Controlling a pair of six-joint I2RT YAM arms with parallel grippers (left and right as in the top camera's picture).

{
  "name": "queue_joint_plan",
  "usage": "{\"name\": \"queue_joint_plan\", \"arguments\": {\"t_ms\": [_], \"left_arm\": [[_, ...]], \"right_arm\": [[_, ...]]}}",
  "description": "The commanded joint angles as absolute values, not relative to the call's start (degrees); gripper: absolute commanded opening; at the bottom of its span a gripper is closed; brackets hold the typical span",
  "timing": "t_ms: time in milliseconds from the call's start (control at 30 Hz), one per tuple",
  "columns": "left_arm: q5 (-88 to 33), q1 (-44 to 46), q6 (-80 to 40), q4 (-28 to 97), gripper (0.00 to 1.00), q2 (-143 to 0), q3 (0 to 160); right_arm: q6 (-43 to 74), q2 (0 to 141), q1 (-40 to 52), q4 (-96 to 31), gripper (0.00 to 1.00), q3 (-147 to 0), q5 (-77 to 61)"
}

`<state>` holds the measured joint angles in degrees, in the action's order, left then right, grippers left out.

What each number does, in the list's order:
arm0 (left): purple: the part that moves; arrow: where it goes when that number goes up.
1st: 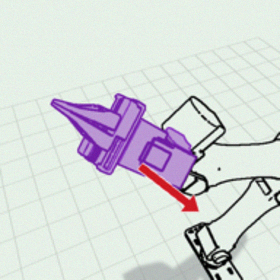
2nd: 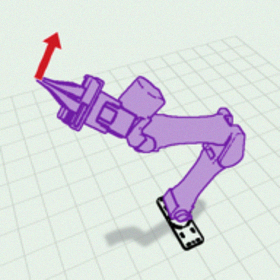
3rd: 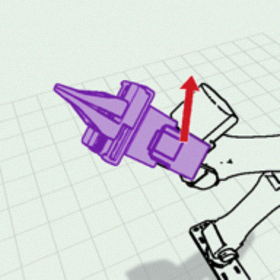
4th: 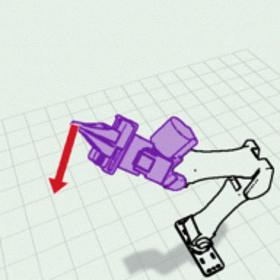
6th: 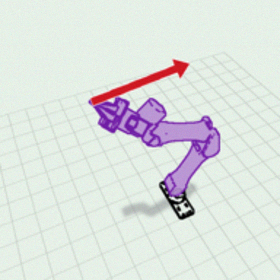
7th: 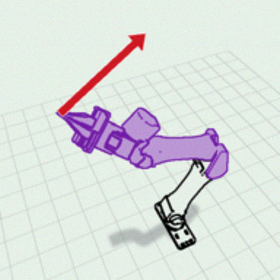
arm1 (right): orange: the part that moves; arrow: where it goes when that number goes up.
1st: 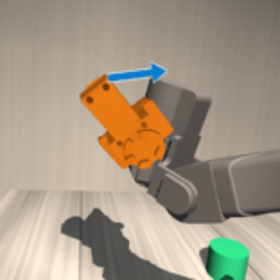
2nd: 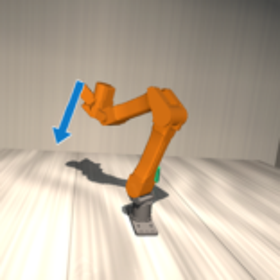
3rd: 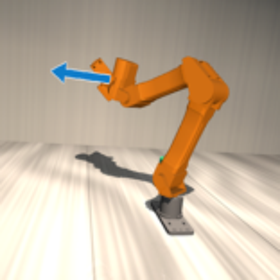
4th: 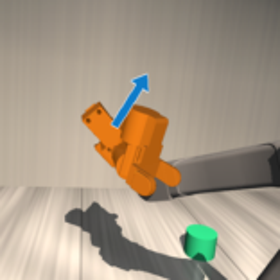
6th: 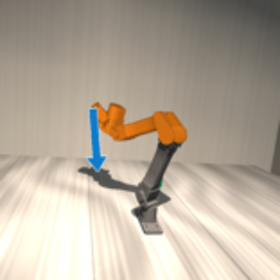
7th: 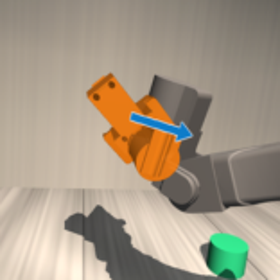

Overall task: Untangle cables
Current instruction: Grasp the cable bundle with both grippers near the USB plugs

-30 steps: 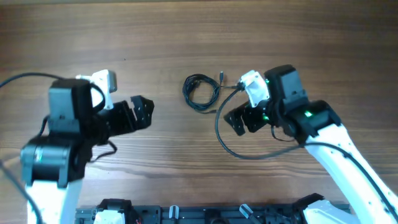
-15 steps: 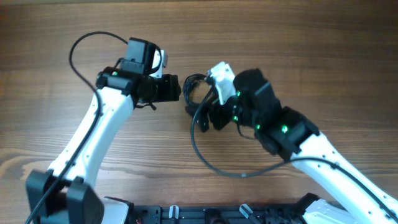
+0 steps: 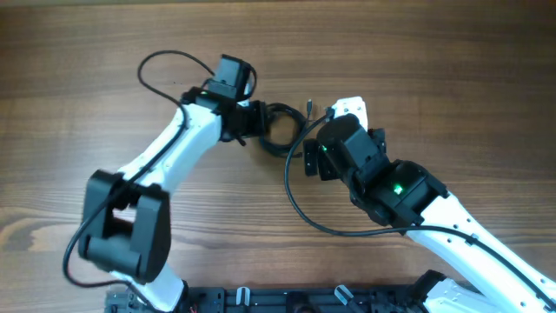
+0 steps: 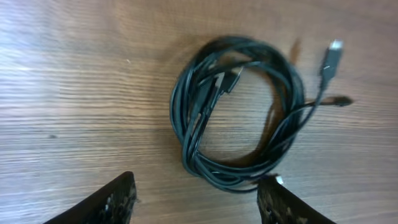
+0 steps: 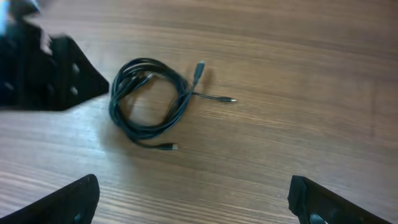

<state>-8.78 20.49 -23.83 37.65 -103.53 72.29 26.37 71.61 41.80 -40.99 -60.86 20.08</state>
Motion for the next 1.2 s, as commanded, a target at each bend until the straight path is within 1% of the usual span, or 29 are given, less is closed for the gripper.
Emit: {"name": "queue_joint_plan", "arguments": {"t_ms": [0,67,233,300,433,467,500,533,567,667,767,800,867,900,1100,1167], "left_arm": [[-2.7,23.3,-26.2,35.7,0.71,-108.3,72.8],[-0.5,23.9,-26.2,34.3,0.73,-109.7,72.8],[-0.3,24.0,-26.2,31.0,0.72,-111.6,72.8],[-0.3,24.0,-26.2,29.6,0.74,-113.6,72.8],[-0.3,24.2,-26.2,29.7,0.74,-116.4,72.8],[-0.4,24.2,-26.2,29.9,0.69,-116.7,72.8],[-0.4,24.3,-26.2,30.0,0.6,-116.8,72.8],[-0.4,24.3,-26.2,30.2,0.45,-116.8,72.8],[-0.4,24.4,-26.2,30.2,0.36,-116.8,72.8],[-0.4,24.8,-26.2,30.6,0.29,-116.8,72.8],[-0.4,25.1,-26.2,32.5,0.25,-116.8,72.8],[-0.4,25.2,-25.9,33.3,0.2,-116.7,72.8],[-0.4,25.3,-25.7,35.3,0.05,-115.3,72.8],[-0.4,25.3,-25.6,35.6,0.04,-114.3,72.8],[-0.6,25.3,-24.2,35.7,0.04,-106.1,72.8],[-4.8,25.3,-24.2,35.6,0.04,-103.5,72.8]], "right_arm": [[28.6,71.4,41.6,-43.0,1.0,-61.2,22.7],[28.6,71.4,41.6,-44.6,1.0,-61.2,22.7],[28.6,71.4,41.6,-46.7,1.0,-61.2,22.4],[28.6,71.4,41.6,-46.8,1.0,-61.2,22.0],[28.6,71.5,41.6,-46.8,1.0,-61.2,21.0],[28.6,71.5,41.6,-46.8,1.0,-61.2,21.0],[28.6,71.5,41.6,-46.8,1.0,-61.2,20.9],[28.6,71.6,41.6,-46.8,1.0,-61.2,20.9],[28.7,71.9,41.6,-46.7,1.0,-61.1,20.9],[28.6,73.0,41.6,-46.6,1.0,-61.1,20.5],[28.5,75.0,41.6,-45.5,1.0,-61.1,18.2],[28.5,76.2,41.6,-45.0,1.0,-61.1,17.4],[28.5,78.8,41.6,-44.1,1.0,-61.1,16.6],[28.6,79.7,41.6,-43.9,1.0,-61.1,16.6],[28.6,80.1,41.6,-41.8,1.0,-61.1,14.1],[28.5,80.1,41.6,-40.7,1.0,-61.1,14.1]]}}
